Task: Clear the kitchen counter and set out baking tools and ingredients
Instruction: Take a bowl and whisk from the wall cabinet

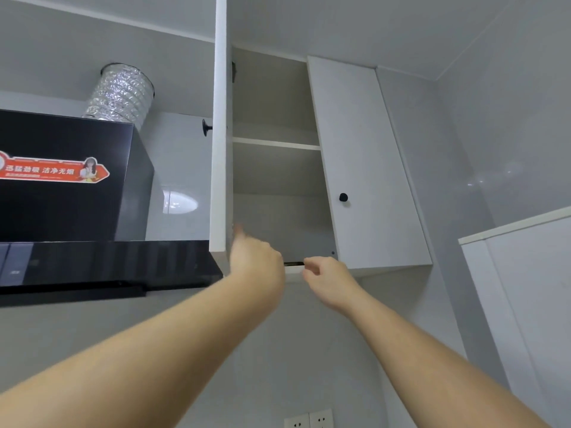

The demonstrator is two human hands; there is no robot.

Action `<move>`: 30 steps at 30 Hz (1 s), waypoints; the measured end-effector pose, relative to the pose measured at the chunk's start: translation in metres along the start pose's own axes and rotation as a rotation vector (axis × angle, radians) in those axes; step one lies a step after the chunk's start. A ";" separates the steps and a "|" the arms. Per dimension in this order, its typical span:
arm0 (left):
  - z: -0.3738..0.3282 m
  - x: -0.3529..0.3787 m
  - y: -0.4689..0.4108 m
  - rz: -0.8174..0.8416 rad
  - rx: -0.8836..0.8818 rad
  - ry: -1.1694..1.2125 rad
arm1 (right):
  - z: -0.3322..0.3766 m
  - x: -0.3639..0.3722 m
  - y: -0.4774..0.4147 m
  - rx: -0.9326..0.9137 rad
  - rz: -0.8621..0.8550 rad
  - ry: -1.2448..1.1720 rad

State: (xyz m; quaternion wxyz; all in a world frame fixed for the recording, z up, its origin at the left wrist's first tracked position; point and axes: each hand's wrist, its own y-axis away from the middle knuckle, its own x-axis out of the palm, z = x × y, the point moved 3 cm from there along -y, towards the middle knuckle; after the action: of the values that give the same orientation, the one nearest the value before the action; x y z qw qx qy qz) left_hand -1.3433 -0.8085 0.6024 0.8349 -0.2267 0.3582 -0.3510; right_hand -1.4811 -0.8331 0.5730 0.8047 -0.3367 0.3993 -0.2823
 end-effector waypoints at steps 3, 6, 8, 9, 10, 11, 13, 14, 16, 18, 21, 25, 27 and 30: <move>-0.015 0.013 -0.031 -0.044 -0.055 0.356 | -0.008 0.003 -0.018 0.000 0.003 0.015; -0.022 0.030 -0.067 -0.047 -0.210 0.787 | -0.020 0.006 -0.041 -0.017 0.022 -0.021; -0.027 0.048 -0.100 -0.029 -0.302 0.996 | -0.028 0.006 -0.061 -0.040 0.022 -0.041; -0.028 0.057 -0.115 -0.013 -0.335 1.054 | -0.030 0.006 -0.072 -0.050 0.025 -0.045; -0.029 0.067 -0.132 -0.007 -0.367 1.090 | -0.036 0.008 -0.088 -0.061 0.016 -0.051; -0.030 0.076 -0.147 -0.004 -0.394 1.119 | -0.040 0.011 -0.102 -0.066 0.012 -0.059; -0.033 0.092 -0.174 0.008 -0.450 1.188 | -0.051 0.020 -0.136 -0.065 0.030 -0.087; -0.035 0.099 -0.191 0.022 -0.491 1.215 | -0.058 0.028 -0.159 -0.061 0.051 -0.086; -0.035 0.109 -0.208 0.062 -0.566 1.272 | -0.063 0.041 -0.186 -0.010 0.122 -0.115; -0.037 0.121 -0.227 0.112 -0.636 1.332 | -0.069 0.057 -0.211 0.066 0.225 -0.212; -0.034 0.135 -0.255 0.136 -0.693 1.327 | -0.077 0.076 -0.245 0.093 0.333 -0.157; -0.039 0.140 -0.271 0.184 -0.635 1.178 | -0.082 0.093 -0.259 0.029 0.502 0.036; -0.042 0.147 -0.280 0.247 -0.605 1.100 | -0.082 0.097 -0.261 0.009 0.520 0.043; -0.047 0.148 -0.284 0.205 -0.504 1.010 | -0.079 0.110 -0.269 -0.096 0.443 0.073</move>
State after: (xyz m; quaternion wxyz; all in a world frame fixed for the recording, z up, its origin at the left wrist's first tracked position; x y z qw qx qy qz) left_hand -1.4256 -1.1105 0.6860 0.5102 -0.1870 0.8054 -0.2366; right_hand -1.5396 -1.1029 0.6932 0.8151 -0.2684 0.5052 -0.0913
